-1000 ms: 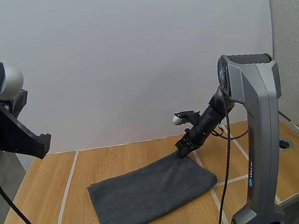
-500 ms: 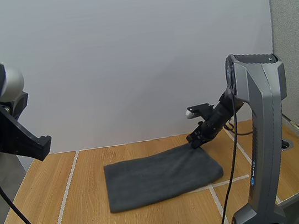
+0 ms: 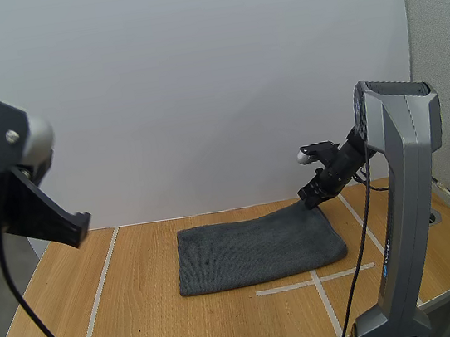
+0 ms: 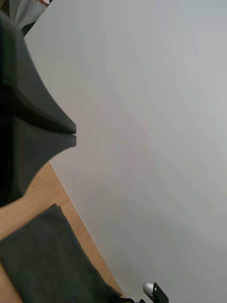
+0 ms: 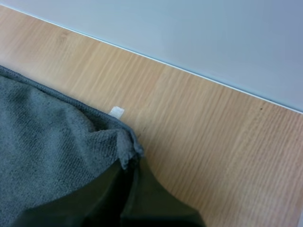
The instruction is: Fold the towel
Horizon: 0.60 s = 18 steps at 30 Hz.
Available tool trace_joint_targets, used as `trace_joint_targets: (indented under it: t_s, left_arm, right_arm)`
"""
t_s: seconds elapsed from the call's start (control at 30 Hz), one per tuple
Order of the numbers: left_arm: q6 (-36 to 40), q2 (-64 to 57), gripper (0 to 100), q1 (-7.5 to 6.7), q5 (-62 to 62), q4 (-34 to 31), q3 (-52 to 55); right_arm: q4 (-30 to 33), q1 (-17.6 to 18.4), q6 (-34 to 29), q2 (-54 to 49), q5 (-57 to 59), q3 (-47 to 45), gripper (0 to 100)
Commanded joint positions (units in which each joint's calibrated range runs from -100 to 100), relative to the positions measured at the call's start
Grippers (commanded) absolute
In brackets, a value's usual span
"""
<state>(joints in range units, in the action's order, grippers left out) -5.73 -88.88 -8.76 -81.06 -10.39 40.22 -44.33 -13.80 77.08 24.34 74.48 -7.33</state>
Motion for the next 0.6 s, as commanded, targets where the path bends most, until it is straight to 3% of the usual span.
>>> trace_joint_targets:
  t_s: [0.0, 0.07, 0.13, 0.17, 0.2, 0.4, 0.57]
  left_arm:
    - [1.6, 0.2, 0, 0.08, 8.9, 0.3, 8.0]
    - [1.6, 0.8, 0, 0.08, 10.5, 0.1, 9.2]
    - [1.6, 2.0, 0, 0.08, 11.1, -0.2, 9.8]
    - [1.6, 2.4, 0, 0.08, 11.3, -0.4, 9.8]
    - [1.9, 3.4, 0, 0.08, 11.5, -1.1, 9.8]
    - [9.2, 13.3, 0, 0.08, 7.3, -7.7, 7.4]
    - [14.3, 23.2, 0, 0.08, -0.5, -11.6, -1.5]
  right_arm:
    - [1.4, -0.3, -1.7, -0.1, 2.1, 0.6, 0]
    - [1.5, -0.4, -3.0, -0.1, 3.6, 0.6, 21]
    - [1.5, -0.6, -3.4, -0.3, 5.3, 0.6, 51]
    - [1.0, -0.7, -4.3, -0.7, 6.8, 0.6, 85]
    - [1.0, -0.8, -4.9, -1.4, 7.9, 0.6, 100]
    - [1.7, -1.0, -6.8, -6.1, 12.9, 0.6, 100]
    - [1.9, -2.5, -8.4, -10.2, 18.7, 0.4, 100]
